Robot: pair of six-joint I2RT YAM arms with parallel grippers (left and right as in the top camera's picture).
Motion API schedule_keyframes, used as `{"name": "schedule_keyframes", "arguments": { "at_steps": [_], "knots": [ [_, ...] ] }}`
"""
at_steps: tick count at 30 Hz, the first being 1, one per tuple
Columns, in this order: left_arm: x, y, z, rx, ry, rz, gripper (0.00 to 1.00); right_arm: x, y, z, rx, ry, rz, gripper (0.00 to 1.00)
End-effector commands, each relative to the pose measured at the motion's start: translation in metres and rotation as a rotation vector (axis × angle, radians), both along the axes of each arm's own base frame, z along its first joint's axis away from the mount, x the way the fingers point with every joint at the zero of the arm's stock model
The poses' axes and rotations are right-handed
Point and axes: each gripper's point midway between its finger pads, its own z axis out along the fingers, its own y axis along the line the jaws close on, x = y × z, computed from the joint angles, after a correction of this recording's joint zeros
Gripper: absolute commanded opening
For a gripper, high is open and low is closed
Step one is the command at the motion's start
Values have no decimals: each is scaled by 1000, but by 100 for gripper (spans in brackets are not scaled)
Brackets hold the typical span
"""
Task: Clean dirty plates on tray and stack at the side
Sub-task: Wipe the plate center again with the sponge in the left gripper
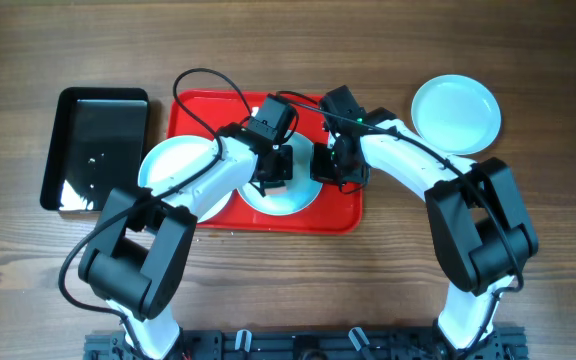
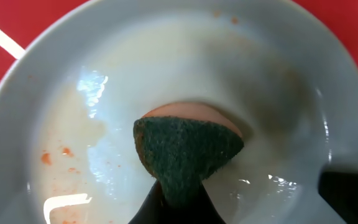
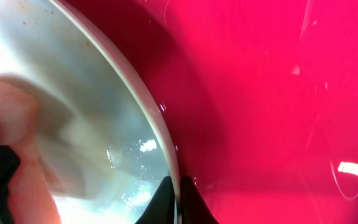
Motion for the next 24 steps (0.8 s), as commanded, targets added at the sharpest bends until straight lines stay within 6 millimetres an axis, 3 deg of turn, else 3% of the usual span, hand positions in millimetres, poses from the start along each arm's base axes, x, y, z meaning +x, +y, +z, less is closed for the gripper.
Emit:
{"name": "schedule_keyframes", "arguments": {
  "at_steps": [1, 12, 20, 24],
  "knots": [
    [-3, -7, 5, -40, 2, -14, 4, 0, -20, -18, -95, 14, -32, 4],
    [-12, -28, 5, -89, 19, -63, 4, 4, -34, -18, -100, 26, -62, 4],
    [-10, -53, -15, -130, 15, -86, 4, 0, -36, -18, -108, 42, -61, 4],
    [-7, -47, -25, -91, 11, -71, 4, -1, -36, -18, -110, 45, -61, 4]
  ]
}}
